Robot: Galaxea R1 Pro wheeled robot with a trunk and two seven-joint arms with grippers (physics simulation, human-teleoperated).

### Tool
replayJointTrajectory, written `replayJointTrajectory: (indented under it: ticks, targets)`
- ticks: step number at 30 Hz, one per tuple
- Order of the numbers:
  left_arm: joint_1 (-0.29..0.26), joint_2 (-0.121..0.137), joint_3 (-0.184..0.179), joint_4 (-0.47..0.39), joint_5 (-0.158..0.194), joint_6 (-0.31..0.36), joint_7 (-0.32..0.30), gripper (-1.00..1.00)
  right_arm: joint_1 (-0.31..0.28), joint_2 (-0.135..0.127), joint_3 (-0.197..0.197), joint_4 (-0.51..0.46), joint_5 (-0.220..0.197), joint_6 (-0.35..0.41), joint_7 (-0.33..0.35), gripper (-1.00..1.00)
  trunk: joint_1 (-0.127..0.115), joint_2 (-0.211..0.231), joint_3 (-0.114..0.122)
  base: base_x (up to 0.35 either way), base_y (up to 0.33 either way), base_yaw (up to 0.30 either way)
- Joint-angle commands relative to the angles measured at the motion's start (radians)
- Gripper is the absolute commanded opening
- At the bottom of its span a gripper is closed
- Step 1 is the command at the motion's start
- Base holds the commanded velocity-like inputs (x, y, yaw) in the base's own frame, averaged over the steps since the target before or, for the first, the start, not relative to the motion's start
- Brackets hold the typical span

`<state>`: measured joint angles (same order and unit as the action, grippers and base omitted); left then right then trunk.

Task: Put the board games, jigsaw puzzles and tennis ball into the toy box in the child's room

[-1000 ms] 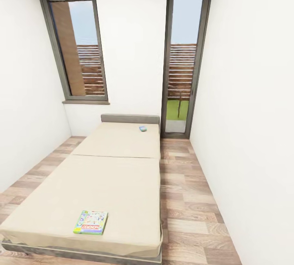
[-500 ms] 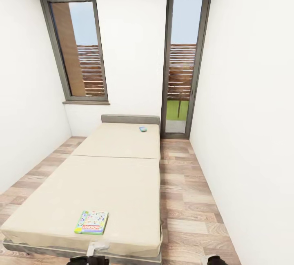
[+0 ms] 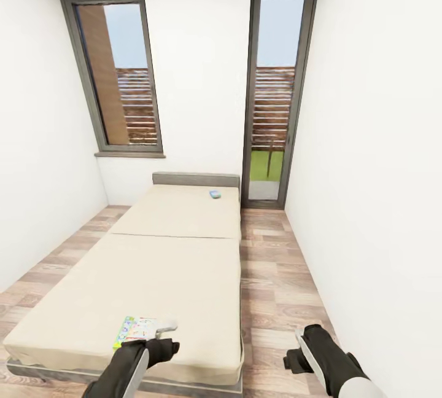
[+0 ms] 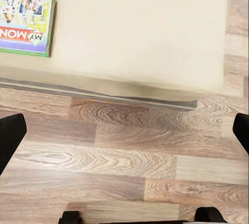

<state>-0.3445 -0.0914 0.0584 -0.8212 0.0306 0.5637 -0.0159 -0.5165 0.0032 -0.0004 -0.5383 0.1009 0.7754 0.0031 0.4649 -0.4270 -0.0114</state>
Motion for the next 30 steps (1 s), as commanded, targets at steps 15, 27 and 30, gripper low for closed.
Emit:
replayJointTrajectory:
  ticks: [15,27,30]
  targets:
    - [-0.005,-0.04,-0.031,-0.217,0.017,0.157,0.003,1.0,0.121,-0.007,0.002,-0.531,0.008,0.201,0.013,1.0,-0.015,0.027,0.011,0.0,0.0,0.0]
    - [-0.002,-0.054,-0.095,-0.244,0.113,0.175,0.007,1.0,0.136,-0.005,-0.007,-0.633,-0.011,0.272,0.022,1.0,-0.015,0.027,0.011,0.0,0.0,0.0]
    - [0.005,-0.053,-0.109,-0.249,0.149,0.173,0.011,1.0,0.137,-0.003,-0.007,-0.642,-0.025,0.272,0.025,1.0,-0.015,0.027,0.011,0.0,0.0,0.0]
